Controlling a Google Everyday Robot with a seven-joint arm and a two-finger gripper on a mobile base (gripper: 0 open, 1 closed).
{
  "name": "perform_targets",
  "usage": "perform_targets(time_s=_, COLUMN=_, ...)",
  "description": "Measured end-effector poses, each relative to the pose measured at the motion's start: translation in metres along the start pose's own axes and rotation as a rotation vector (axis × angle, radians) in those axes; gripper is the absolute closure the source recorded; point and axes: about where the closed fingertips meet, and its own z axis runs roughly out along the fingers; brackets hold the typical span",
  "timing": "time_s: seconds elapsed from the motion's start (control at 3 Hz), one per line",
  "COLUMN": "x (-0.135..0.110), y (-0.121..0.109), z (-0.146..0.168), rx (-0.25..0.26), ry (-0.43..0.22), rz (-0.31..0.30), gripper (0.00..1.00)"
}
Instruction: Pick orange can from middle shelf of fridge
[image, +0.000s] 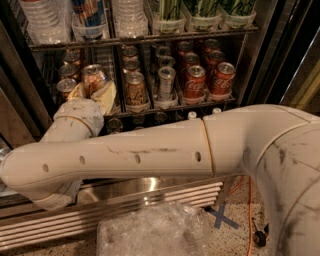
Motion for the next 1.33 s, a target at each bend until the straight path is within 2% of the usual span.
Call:
perform_targets(time_s=0.33, x=0.010, y=0.001, z=-0.037, rx=-0.047, ry=0.038, rz=-0.003, gripper=1.00)
perform_targets(time_s=0.67, x=0.018, y=0.001, z=-0.060, rx=-0.075, ry=0.065, rz=-0.005, gripper=1.00)
perform_targets(time_s=1.0, x=0.023, y=0.001, z=-0.074, rx=-0.088, ry=0.083, rz=-0.006, gripper=1.00)
perform_targets(time_s=1.33, x=0.029, y=-0.005, z=-0.097, rx=-0.096, ry=0.116, rz=-0.049, gripper=1.00)
